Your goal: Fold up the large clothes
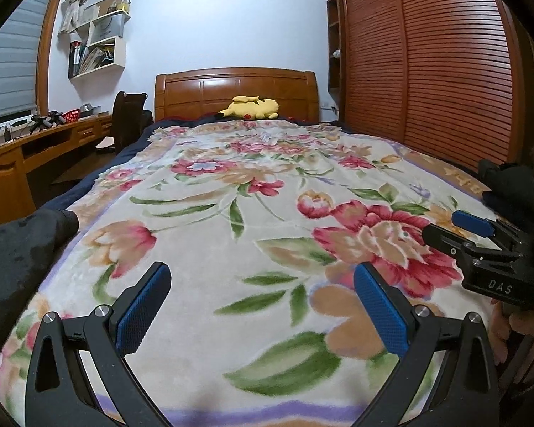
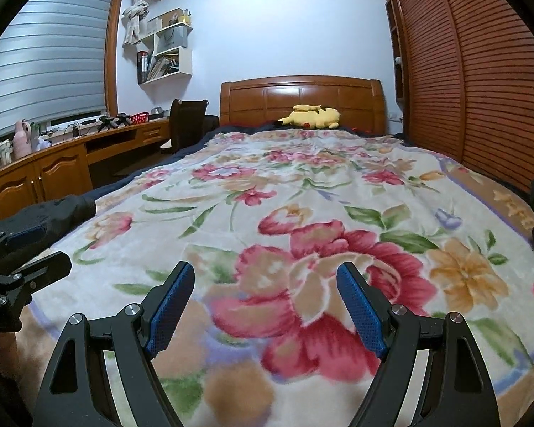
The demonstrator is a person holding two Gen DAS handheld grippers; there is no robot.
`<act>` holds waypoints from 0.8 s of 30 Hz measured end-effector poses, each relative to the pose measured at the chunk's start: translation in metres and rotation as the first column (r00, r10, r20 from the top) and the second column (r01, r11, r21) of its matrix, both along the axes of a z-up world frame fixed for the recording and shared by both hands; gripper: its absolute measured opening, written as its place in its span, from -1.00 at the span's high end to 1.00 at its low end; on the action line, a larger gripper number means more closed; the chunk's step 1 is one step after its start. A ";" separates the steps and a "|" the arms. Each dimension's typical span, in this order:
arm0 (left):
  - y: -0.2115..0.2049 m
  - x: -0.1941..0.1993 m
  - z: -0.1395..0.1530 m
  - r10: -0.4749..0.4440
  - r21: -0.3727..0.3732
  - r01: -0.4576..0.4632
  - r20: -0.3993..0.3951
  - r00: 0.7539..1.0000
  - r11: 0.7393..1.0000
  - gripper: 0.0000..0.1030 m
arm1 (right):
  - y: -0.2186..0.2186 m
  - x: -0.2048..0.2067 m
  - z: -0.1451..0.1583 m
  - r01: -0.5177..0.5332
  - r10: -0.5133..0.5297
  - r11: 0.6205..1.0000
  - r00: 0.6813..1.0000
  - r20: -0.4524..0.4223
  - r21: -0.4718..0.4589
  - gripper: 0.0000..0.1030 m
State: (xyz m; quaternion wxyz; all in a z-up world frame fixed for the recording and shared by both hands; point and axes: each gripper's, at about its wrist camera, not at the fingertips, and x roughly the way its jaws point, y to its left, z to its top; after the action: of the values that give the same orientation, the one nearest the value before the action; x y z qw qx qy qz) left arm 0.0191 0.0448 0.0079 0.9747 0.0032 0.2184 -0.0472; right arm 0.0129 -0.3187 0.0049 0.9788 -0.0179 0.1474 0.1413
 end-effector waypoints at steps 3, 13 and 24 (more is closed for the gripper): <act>0.000 -0.002 0.001 0.008 0.005 -0.008 0.015 1.000 1.000 -0.99 | 0.001 0.000 -0.001 0.001 -0.001 1.000 1.000 0.002 0.006 -0.63; 0.000 -0.002 0.000 0.014 0.000 -0.014 0.012 1.000 1.000 -0.99 | 0.003 -0.002 -0.001 0.008 -0.008 1.000 1.000 0.019 0.014 -0.63; 0.003 -0.001 -0.001 0.019 -0.002 -0.019 0.011 1.000 1.000 -0.99 | 0.005 -0.002 -0.002 0.007 -0.008 1.000 1.000 0.026 0.008 -0.63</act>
State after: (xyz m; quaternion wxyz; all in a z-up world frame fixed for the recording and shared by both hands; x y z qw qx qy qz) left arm 0.0179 0.0482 0.0065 0.9763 0.0005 0.2132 -0.0381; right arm 0.0105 -0.3134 0.0024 0.9812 -0.0155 0.1340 0.1379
